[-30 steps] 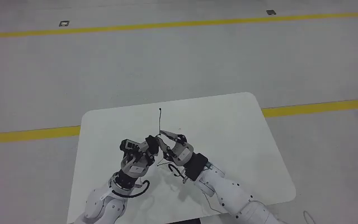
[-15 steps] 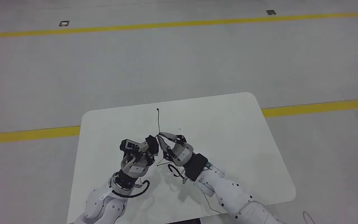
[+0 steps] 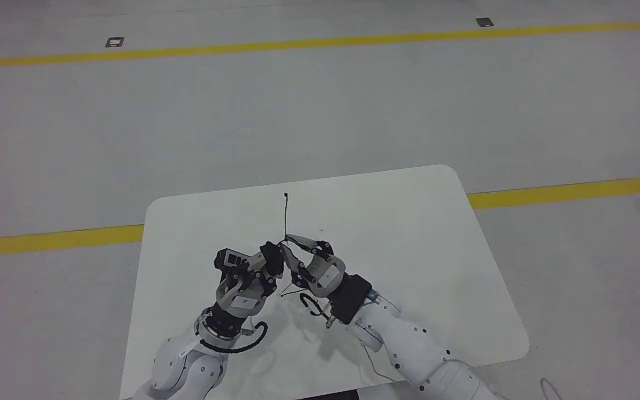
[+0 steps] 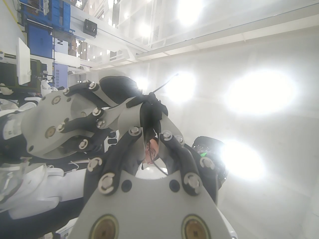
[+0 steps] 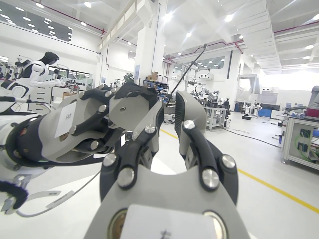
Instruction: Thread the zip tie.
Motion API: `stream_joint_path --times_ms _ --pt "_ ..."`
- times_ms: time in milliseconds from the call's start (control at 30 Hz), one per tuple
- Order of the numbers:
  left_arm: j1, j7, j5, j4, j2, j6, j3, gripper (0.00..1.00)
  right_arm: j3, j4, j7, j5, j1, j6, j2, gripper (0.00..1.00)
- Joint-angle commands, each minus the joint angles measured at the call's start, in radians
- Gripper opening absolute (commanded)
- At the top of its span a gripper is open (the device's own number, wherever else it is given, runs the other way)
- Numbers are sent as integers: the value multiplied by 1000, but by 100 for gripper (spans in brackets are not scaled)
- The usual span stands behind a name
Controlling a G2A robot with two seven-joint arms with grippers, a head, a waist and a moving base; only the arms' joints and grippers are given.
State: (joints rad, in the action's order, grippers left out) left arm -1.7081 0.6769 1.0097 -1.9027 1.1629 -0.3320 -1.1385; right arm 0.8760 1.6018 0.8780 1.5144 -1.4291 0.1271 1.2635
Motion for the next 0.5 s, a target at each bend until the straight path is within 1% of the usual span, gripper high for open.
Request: stream_joint_path --times_ms 0,133,233,300,367,467 --pt "0 0 0 0 0 0 0 0 1 0 1 1 -1 3 1 12" --pt "0 0 0 0 0 0 0 0 2 1 3 3 -2 8 2 11" --pt "0 0 0 0 0 0 0 0 4 0 2 4 -3 10 3 8" --pt "0 0 0 0 0 0 0 0 5 1 1 5 -4 10 4 2" --pt "0 0 0 0 0 0 0 0 6 1 0 6 -5 10 5 0" --pt "0 0 0 0 0 0 0 0 9 1 -1 7 -7 11 5 0"
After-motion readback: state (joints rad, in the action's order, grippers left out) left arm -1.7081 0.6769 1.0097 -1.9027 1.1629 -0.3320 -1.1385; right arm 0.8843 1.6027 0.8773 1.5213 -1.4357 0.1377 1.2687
